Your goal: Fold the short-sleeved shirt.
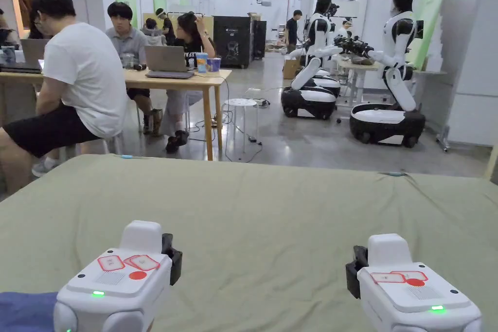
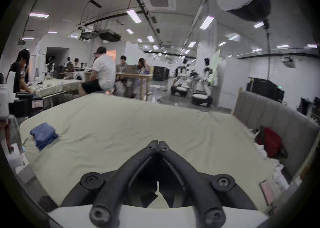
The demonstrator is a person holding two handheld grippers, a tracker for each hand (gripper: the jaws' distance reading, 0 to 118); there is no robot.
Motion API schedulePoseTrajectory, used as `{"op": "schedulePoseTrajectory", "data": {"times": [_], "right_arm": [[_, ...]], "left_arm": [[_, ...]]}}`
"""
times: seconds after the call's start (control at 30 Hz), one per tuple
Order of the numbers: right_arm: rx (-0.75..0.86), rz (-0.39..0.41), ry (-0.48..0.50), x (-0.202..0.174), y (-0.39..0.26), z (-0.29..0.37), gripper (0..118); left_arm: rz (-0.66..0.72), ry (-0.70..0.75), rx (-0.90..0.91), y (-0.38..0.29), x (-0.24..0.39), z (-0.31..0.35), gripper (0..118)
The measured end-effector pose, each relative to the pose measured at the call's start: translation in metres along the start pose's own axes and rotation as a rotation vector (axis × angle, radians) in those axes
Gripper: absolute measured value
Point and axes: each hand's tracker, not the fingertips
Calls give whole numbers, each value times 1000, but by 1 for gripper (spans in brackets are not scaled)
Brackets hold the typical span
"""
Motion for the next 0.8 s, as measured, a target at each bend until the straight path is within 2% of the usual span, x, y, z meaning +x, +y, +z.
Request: {"op": "schedulePoseTrajectory", "data": {"times": [0.1, 0.2, 0.4, 0.53, 0.6, 0.7, 0.77, 0.8], "right_arm": [[8, -23, -43, 25, 6, 15, 0], [29, -34, -39, 38, 14, 28, 0], [62, -11, -23, 38, 22, 41, 0], [65, -27, -9, 33, 17, 38, 0], [72, -37, -1, 30, 16, 39, 2], [76, -32, -7, 26, 14, 38, 6], [73, -41, 2, 26, 13, 37, 17], [72, -46, 2, 27, 12, 36, 19]], "left_arm": [[-77, 0, 44, 21, 49, -1, 0], [-36, -29, 72, 34, 74, 10, 0], [-4, -35, 78, 37, 78, 25, 0], [17, -30, 91, 38, 71, 31, 0], [5, -29, 90, 38, 71, 32, 8], [3, -41, 89, 36, 70, 32, 9], [-1, -38, 91, 36, 71, 33, 25], [-4, -36, 93, 36, 71, 33, 29]]}}
